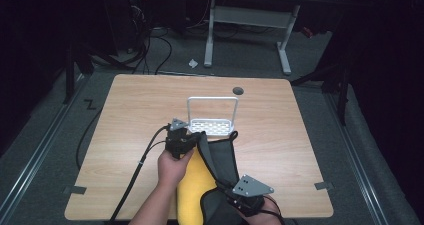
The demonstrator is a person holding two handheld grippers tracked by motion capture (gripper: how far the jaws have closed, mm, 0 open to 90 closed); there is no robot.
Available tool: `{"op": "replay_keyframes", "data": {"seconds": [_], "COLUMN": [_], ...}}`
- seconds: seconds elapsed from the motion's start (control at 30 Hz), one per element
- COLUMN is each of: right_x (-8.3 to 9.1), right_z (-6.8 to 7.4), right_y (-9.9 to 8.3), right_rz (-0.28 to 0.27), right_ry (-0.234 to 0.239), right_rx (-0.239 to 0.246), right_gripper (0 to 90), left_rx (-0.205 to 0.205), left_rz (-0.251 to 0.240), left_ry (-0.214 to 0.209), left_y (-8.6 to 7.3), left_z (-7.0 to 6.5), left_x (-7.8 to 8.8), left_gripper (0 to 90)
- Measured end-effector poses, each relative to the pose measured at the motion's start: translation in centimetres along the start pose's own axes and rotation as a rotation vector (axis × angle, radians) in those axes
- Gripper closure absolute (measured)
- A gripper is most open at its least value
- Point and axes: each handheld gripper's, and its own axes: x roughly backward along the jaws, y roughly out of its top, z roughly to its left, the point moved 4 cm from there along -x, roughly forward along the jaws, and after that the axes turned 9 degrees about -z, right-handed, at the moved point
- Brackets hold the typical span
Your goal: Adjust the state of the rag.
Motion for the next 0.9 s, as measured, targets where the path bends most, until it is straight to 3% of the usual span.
{"op": "replay_keyframes", "data": {"seconds": [0.1,0.43,0.5,0.6,0.73,0.9], "right_x": [0.4,1.5,1.6,2.0,2.6,2.2], "right_z": [-0.5,-1.7,-1.8,-2.4,-3.4,-3.8], "right_y": [-0.5,-2.2,-2.4,-2.1,-1.9,-2.4], "right_rz": [0.01,0.057,0.057,0.027,0.002,0.02], "right_ry": [-0.012,-0.034,-0.045,-0.073,-0.103,-0.102], "right_rx": [-0.01,-0.036,-0.043,-0.055,-0.077,-0.092], "right_gripper": [83.8,80.2,71.7,67.9,67.2,66.8], "left_rx": [0.009,-0.038,-0.036,-0.031,-0.034,-0.066], "left_rz": [0.008,0.058,0.076,0.075,0.053,0.062], "left_ry": [-0.006,-0.033,-0.06,-0.083,-0.11,-0.104], "left_y": [0.1,0.2,-0.1,-0.2,0.0,-0.4], "left_z": [-0.4,-2.3,-2.9,-3.8,-4.5,-4.0], "left_x": [-0.6,-2.8,-3.5,-4.1,-4.1,-3.1], "left_gripper": [85.3,83.4,75.8,68.4,60.8,58.7]}}
